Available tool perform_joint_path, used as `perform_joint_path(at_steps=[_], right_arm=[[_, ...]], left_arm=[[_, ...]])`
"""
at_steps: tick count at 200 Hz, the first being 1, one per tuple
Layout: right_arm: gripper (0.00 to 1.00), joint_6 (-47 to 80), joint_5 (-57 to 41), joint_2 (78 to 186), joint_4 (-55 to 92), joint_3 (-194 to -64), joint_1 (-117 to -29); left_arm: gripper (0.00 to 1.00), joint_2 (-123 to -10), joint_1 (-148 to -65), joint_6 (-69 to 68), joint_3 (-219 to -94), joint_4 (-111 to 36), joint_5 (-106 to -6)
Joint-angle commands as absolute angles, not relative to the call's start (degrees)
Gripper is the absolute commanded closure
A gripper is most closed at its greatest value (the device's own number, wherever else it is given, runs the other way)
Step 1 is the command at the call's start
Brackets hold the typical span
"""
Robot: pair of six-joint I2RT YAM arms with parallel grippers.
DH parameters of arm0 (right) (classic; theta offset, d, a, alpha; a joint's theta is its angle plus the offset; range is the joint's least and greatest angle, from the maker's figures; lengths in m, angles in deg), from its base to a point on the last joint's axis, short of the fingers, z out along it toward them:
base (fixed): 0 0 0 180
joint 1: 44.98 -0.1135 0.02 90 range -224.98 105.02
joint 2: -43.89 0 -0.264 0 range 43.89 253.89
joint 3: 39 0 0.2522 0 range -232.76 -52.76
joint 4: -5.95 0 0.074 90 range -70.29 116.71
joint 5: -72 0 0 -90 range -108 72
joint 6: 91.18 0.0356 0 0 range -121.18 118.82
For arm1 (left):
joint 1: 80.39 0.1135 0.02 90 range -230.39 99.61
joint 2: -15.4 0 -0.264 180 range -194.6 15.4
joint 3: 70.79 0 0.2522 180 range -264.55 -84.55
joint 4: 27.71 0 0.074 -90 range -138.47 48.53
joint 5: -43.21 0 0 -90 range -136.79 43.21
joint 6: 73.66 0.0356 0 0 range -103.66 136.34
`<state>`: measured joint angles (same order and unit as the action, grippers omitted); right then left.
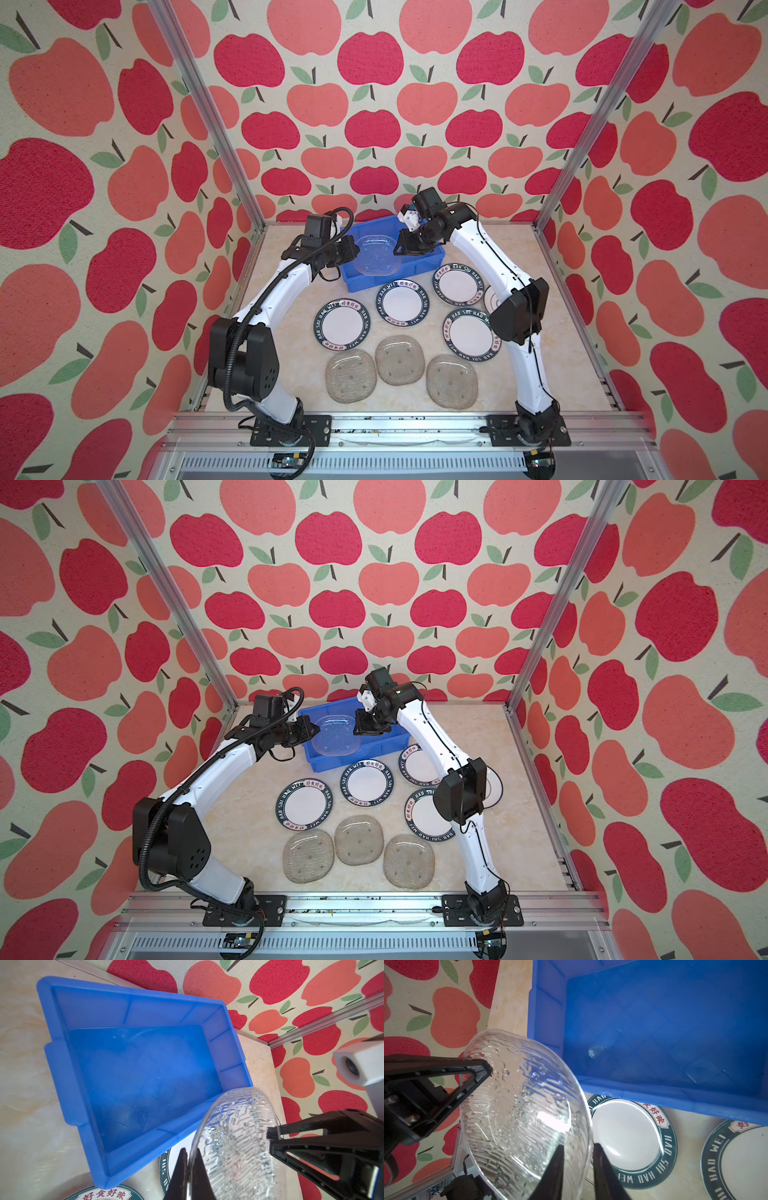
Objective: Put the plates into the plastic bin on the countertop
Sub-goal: 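Lower the glass plate into the blue bin and open the right gripper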
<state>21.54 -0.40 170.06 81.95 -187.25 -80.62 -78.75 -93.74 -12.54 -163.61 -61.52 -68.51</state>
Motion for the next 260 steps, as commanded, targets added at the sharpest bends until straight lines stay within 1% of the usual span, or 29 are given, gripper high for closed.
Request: perform_joint_path(at_steps=[1,5,11,17,21,41,76,97,122,144,165,202,260], right_arm=[[0.40,23.06,-2.12,163.14,79.61,-182.08,-77.23],[0.36,23.23,-2.94,161.83,78.71,-180.38,-76.57],[0.34,23.70,-4.12,159.81,77.44,-177.96,-75.61],[0.28,24.09,-4.94,157.62,75.75,-175.06,-74.60],[0.27,24.36,-5.07,156.15,74.55,-173.00,-73.95],[0.27,25.71,-5.25,150.01,69.07,-164.77,-71.35],[0.28,25.23,-6.73,144.97,69.86,-159.07,-69.69],[0.29,25.36,-6.66,141.95,69.31,-155.54,-69.34],[0.29,24.75,-6.62,139.37,69.92,-152.82,-69.16],[0.29,24.33,-6.37,137.32,70.08,-151.04,-68.79],[0.29,23.87,-6.35,135.78,69.99,-149.42,-68.62],[0.29,24.09,-4.97,134.95,68.99,-147.55,-68.35],[0.29,24.19,-4.71,134.24,67.49,-145.35,-68.36]], left_arm=[[1.00,-84.06,-94.10,-15.18,-169.84,-62.10,-64.99],[1.00,-85.07,-94.31,-15.27,-171.23,-62.29,-64.84],[1.00,-87.15,-94.77,-15.38,-173.45,-62.58,-64.07],[1.00,-89.05,-95.30,-15.30,-175.67,-62.66,-63.41],[1.00,-90.47,-95.66,-15.28,-177.24,-62.81,-63.00],[1.00,-98.22,-96.93,-16.46,-185.55,-63.94,-61.70],[1.00,-112.00,-99.51,-20.59,-199.86,-66.10,-57.27],[1.00,-117.20,-101.81,-23.37,-204.94,-66.14,-52.52],[1.00,-122.05,-104.73,-23.21,-210.16,-66.45,-48.02],[1.00,-126.63,-106.03,-24.22,-215.58,-68.90,-47.18],[1.00,-129.47,-106.32,-25.47,-218.15,-70.19,-46.73],[1.00,-130.70,-106.32,-25.94,-218.01,-71.16,-45.65],[1.00,-132.03,-105.71,-26.11,-217.35,-71.10,-49.06]])
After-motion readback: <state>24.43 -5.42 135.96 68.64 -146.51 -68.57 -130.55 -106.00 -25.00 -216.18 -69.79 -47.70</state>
